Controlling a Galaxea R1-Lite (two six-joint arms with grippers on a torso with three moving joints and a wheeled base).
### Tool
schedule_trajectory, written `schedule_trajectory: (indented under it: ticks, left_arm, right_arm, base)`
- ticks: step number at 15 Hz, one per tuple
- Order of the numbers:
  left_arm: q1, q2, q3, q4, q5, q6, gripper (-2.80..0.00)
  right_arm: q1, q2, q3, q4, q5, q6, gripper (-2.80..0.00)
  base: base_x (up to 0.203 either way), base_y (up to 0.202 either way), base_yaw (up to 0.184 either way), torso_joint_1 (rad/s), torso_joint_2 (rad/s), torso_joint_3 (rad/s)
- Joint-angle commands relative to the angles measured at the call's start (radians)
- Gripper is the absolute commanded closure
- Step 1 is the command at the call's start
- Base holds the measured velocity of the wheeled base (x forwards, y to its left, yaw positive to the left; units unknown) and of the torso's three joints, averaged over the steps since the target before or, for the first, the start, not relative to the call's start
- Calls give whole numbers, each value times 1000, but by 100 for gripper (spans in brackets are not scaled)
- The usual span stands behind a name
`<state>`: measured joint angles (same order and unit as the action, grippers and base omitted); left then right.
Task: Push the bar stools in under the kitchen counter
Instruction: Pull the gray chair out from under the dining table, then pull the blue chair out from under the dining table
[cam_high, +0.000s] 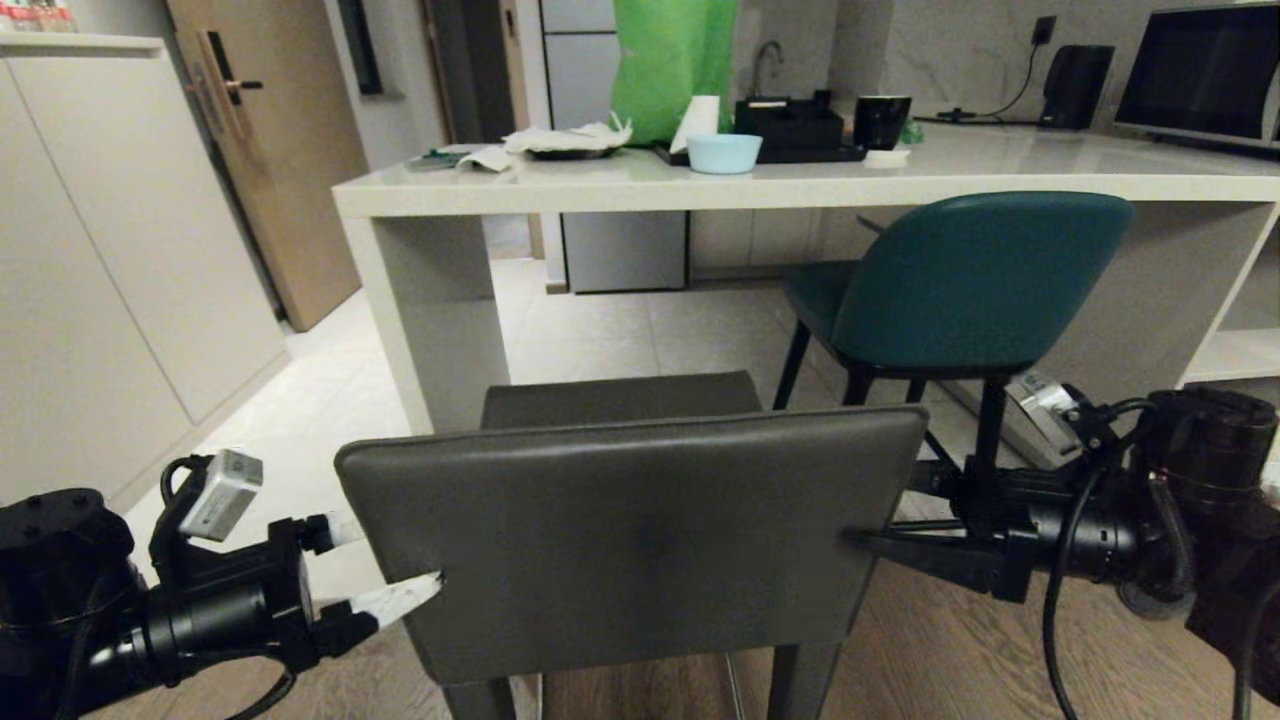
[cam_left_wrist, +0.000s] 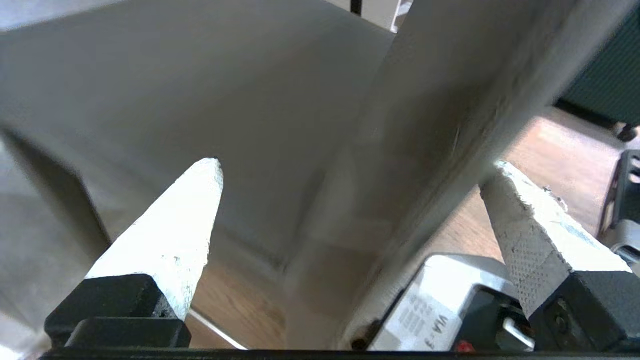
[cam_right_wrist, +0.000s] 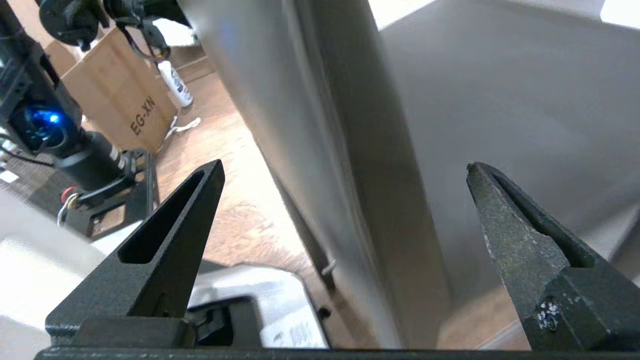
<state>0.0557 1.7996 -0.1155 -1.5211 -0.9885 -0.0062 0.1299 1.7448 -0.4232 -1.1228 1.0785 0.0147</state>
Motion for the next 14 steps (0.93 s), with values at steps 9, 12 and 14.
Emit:
schedule_trajectory:
  ticks: [9, 12, 14]
  left_arm:
    - [348, -273, 118, -9, -103, 0, -280]
    - [418, -311, 118, -7, 80, -100, -280]
    - [373, -299, 98, -3, 309, -121, -280]
  right_arm:
    - [-262, -415, 251, 0, -25, 32, -280]
    - [-275, -562, 235, 130, -464, 25, -280]
    - [-272, -611, 179, 273, -736, 3, -280]
  base:
    - [0, 0, 0, 0, 0, 0]
    - [0, 0, 0, 0, 0, 0]
    - [0, 0, 0, 0, 0, 0]
